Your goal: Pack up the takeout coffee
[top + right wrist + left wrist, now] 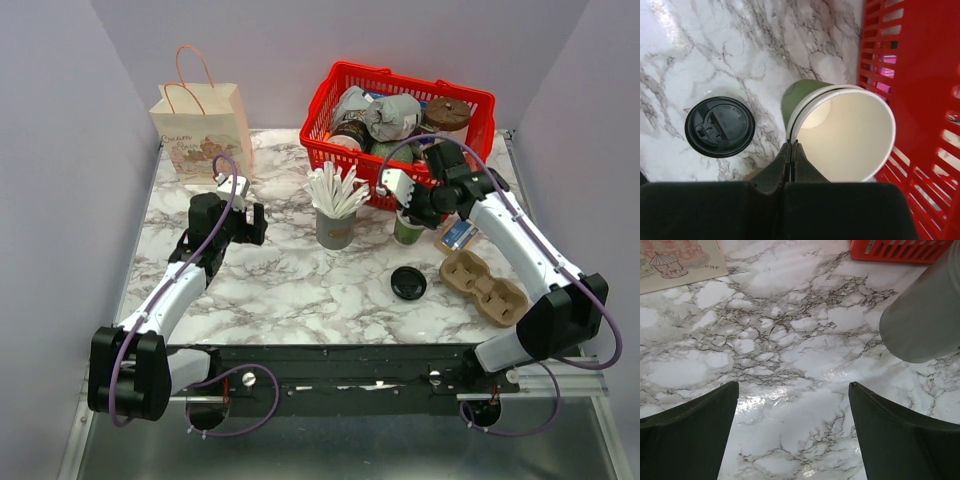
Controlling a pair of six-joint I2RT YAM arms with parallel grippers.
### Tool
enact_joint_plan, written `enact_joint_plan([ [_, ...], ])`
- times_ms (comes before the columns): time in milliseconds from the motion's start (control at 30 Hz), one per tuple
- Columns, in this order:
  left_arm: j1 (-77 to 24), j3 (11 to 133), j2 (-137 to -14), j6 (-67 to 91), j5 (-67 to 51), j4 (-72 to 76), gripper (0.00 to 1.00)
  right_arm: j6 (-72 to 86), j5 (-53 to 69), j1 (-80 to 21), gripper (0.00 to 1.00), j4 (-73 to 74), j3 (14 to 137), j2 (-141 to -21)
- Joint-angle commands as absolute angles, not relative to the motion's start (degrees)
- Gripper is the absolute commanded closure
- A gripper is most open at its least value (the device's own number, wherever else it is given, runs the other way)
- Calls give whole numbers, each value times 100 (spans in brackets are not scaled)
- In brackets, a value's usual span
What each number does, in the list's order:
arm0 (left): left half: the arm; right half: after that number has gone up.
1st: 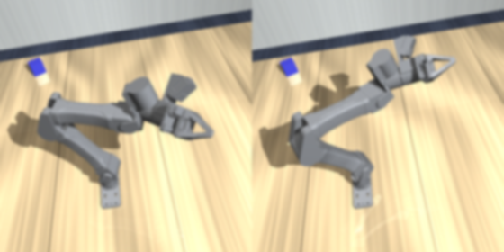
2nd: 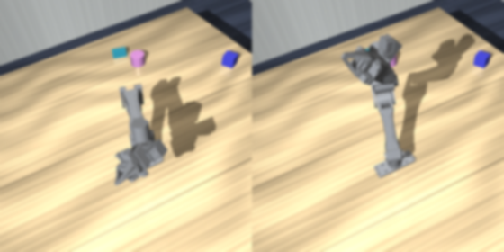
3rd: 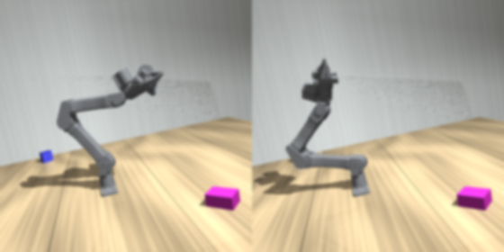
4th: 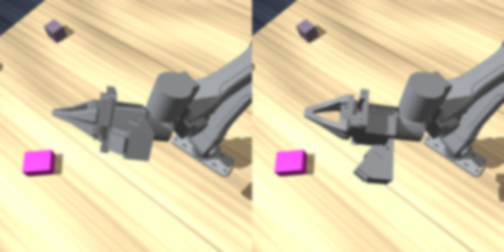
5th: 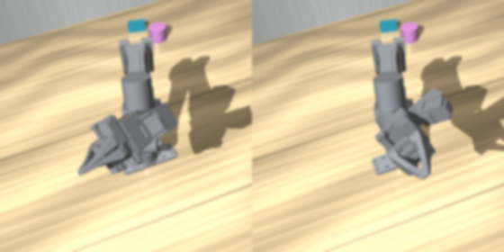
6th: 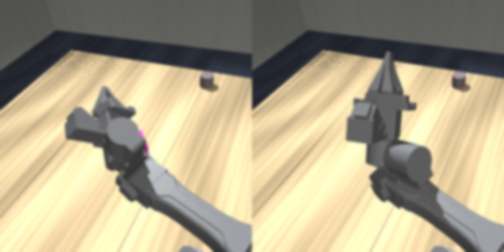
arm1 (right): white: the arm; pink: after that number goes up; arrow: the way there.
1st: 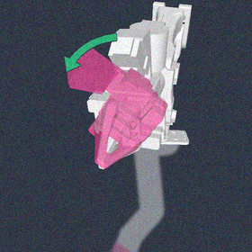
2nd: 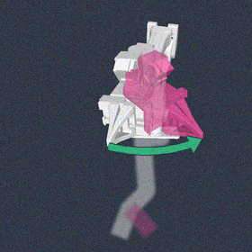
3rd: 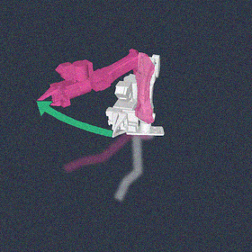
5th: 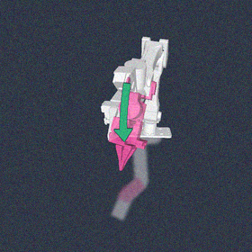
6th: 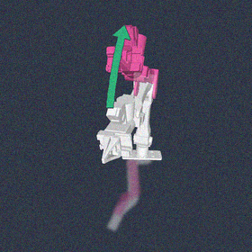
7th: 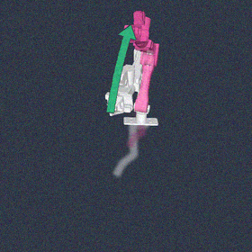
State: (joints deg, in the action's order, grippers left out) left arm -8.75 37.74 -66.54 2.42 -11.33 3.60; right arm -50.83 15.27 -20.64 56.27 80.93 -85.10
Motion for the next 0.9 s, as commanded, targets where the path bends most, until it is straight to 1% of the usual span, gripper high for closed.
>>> enact_joint_plan([
  [0, -932, 3981, -6715, 290, -1292, 185, 1, -5115, 444, -2284, 100, 4986, 7921, -8359],
  [33, -923, 3999, -6724, 299, -1309, 150, 1, -5002, 866, -2120, 99, 5253, 8215, -8350],
  [67, -940, 4016, -6724, 290, -1336, 123, 1, -4984, 1610, -1901, 99, 5700, 8601, -8428],
  [100, -940, 4034, -6741, 307, -1353, 88, 1, -4844, 1774, -1794, 99, 5869, 8805, -8716],
  [167, -958, 4052, -6741, 281, -1362, 70, 1, -4991, 1277, -1933, 99, 6029, 8807, -8876],
  [200, -958, 4052, -6741, 281, -1310, 70, 1, -4957, 1422, -1951, 99, 6064, 8850, -8894],
  [267, -975, 4069, -6759, 290, -1283, 79, 1, -4860, 2413, -1627, 99, 6590, 9349, -8982],
  [333, -976, 4087, -6768, 290, -1309, 88, 1, -4772, 1577, -1774, 99, 5998, 8801, -8939],
  [367, -976, 4087, -6768, 290, -1310, 97, 1, -5025, 1373, -1854, 99, 6072, 8641, -8947],
  [400, -976, 4096, -6776, 290, -1310, 88, 1, -4984, 2146, -1854, 100, 6378, 9188, -9026],
  [433, -976, 4104, -6776, 273, -1275, 70, 1, -4983, 2649, -1698, 99, 7086, 9567, -9218],
  [467, -976, 4122, -6776, 255, -1266, 44, 1, -4783, 2680, -1705, 99, 6980, 9676, -9228],
  [500, -976, 4122, -6785, 237, -1266, 35, 1, -4781, 1706, -1818, 99, 6700, 9137, -9159],
  [533, -976, 4113, -6794, 229, -1274, 53, 1, -4964, 1322, -2133, 99, 6254, 8801, -9089],
  [567, -976, 4087, -6794, 229, -1257, 70, 1, -4983, 1405, -2162, 100, 6301, 8789, -9010],
  [600, -976, 4078, -6811, 246, -1266, 79, 1, -4870, 2581, -2049, 100, 6571, 9033, -9061],
  [633, -976, 4096, -6820, 255, -1257, 62, 1, -4826, 2706, -1891, 99, 6783, 9418, -9140],
  [667, -967, 4113, -6829, 272, -1300, 44, 1, -4642, 2272, -2020, 99, 6515, 9213, -9141],
  [700, -984, 4131, -6829, 281, -1301, 53, 1, -4867, 1232, -2204, 99, 6226, 8811, -8984],
  [733, -984, 4122, -6847, 290, -1309, 61, 1, -4956, 1274, -2337, 99, 6153, 8607, -8956],
  [800, -984, 4113, -6873, 273, -1292, 62, 1, -4860, 2725, -1962, 99, 6878, 9428, -9218],
  [833, -984, 4131, -6882, 264, -1292, 44, 1, -4608, 2107, -2047, 99, 6508, 9457, -9211],
  [867, -984, 4131, -6882, 255, -1283, 44, 1, -4780, 1309, -2239, 99, 6121, 8735, -9107],
])
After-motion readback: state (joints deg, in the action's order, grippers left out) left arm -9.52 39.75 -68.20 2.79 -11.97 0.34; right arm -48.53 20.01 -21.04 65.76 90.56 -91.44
